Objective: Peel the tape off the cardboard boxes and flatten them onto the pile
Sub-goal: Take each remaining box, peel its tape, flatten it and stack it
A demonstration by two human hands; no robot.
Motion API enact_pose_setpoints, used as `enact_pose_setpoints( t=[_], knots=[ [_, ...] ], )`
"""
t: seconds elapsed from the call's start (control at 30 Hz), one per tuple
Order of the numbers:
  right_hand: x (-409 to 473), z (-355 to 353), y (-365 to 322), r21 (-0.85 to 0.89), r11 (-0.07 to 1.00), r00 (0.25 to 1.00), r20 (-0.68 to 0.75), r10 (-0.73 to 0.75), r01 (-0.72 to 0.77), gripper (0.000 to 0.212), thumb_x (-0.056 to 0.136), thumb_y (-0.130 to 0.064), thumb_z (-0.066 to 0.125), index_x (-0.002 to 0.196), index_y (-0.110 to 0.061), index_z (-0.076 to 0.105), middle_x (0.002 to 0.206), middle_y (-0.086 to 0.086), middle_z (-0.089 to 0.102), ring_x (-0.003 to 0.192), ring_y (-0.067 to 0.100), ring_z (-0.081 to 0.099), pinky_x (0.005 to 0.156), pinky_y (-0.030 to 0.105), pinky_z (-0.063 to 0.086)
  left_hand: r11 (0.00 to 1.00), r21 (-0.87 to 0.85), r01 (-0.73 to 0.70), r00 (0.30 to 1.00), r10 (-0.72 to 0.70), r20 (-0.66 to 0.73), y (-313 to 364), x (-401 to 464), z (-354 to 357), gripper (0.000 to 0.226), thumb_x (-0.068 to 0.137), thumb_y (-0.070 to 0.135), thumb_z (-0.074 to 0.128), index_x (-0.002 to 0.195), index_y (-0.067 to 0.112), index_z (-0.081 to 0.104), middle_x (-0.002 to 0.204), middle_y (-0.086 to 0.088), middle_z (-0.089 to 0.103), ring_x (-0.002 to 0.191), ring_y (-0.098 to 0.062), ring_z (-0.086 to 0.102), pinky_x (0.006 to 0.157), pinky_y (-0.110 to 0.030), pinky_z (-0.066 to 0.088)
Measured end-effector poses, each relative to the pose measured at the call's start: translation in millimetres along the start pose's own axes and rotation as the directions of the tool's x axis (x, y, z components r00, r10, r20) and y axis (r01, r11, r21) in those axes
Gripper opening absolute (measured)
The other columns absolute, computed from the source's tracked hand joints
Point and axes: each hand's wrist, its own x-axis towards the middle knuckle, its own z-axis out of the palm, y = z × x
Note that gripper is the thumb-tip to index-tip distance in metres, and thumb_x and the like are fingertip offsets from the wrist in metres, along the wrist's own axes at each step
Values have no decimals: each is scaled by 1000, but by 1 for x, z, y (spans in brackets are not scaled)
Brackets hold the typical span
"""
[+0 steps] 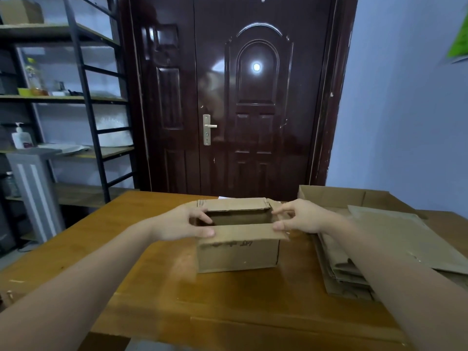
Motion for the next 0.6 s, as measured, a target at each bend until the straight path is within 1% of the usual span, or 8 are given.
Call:
enact_pose_setpoints(
  t=[0.07,0.17,0.23,0.3,0.37,0.47,0.53,0.6],
  knots=[
    [4,-1,-3,-73,997,998,69,14,-8,83,80,-62,75,152,-34,42,156,-2,43,141,21,43,113,37,42,995,104,8,1000,-6,-15,-2,4,5,82,78,71,74,147,34,49,167,13,18,152,-17,24,121,-38,30],
    [12,2,-7,-98,995,998,68,-10,17,101,78,-53,83,159,-28,29,163,-2,32,145,23,38,115,37,40,985,169,27,997,-14,-74,0,10,10,108,68,74,79,156,28,38,167,21,-12,153,-20,25,117,-37,38],
    [19,7,-9,-124,992,997,73,-4,13,103,76,-48,86,159,-28,29,162,-1,33,142,23,41,110,35,45,968,238,84,995,-68,-75,3,15,12,116,67,72,81,160,25,30,160,18,-39,149,-23,36,112,-36,44],
    [25,13,-11,-163,987,997,72,5,7,100,76,-44,87,158,-28,31,161,0,35,140,24,44,106,33,47,951,274,142,988,-122,-89,7,19,13,120,67,68,84,162,25,25,153,11,-52,138,-26,51,105,-34,50],
    [29,14,-12,-183,983,996,84,5,10,103,75,-41,89,159,-28,30,162,0,32,141,25,43,104,32,49,942,292,165,985,-143,-95,10,24,12,126,65,68,85,163,26,19,153,5,-53,135,-29,53,103,-34,51],
    [33,1,-15,-196,980,992,129,2,23,107,76,-53,84,161,-30,23,164,-1,28,144,26,39,111,37,43,935,321,152,988,-146,-43,7,32,1,141,55,78,83,164,30,9,158,4,-45,151,-35,28,116,-45,41],
    [37,-11,-18,-176,984,993,113,19,1,94,84,-65,69,160,-31,25,161,0,35,143,25,41,114,38,39,933,327,150,987,-160,5,5,36,-9,148,48,85,79,164,32,3,162,4,-39,156,-37,12,121,-52,31],
    [44,-20,-18,-168,985,996,78,40,-27,81,91,-64,60,159,-30,31,151,2,48,134,24,50,111,37,43,945,289,152,984,-172,47,1,41,-17,150,45,91,73,164,33,2,164,4,-37,157,-37,6,124,-54,25]
  ],
)
